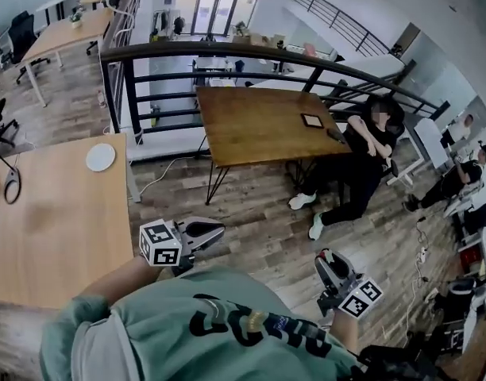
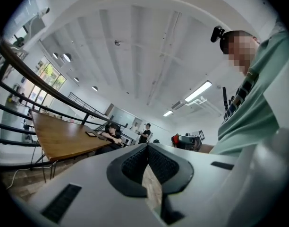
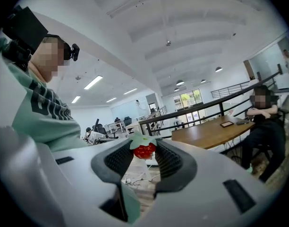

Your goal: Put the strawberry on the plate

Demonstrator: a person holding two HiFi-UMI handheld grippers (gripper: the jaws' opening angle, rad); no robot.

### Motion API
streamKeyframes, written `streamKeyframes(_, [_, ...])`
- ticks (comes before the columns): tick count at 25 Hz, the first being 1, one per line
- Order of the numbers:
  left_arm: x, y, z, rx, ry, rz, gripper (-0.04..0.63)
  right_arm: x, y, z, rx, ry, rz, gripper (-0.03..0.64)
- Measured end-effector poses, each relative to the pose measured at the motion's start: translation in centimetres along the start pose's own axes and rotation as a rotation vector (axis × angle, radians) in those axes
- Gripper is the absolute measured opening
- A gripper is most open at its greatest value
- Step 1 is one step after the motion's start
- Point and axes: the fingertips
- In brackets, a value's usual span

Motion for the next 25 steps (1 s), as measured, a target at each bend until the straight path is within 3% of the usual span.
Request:
streamKeyframes(8, [-6.6,4.4,1.7,0.076,0.122,0.262,0.005,11.3,9.2,0.4,-0.034,0.027,0.279,0.135])
streamKeyframes(11, [-7.0,7.3,2.3,0.139,0.126,0.354,0.005,15.9,11.5,2.4,-0.056,0.035,0.377,0.135])
streamKeyframes(15, [-8.4,10.7,2.6,0.164,0.175,0.481,0.005,21.0,15.4,3.9,-0.064,0.043,0.519,0.135])
streamKeyframes(21, [-9.0,12.1,2.7,0.147,0.221,0.626,0.005,23.2,20.6,2.5,-0.097,0.122,0.68,0.135])
streamKeyframes(25, [-9.8,9.8,5.0,0.197,0.225,0.714,0.005,22.4,24.5,2.4,-0.13,0.144,0.743,0.135])
Point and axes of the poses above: the fingertips, and each gripper's own axes: y forward along the fingers, x to its right, z out of its top, and after that the axes turned 9 degrees about x, right-handed
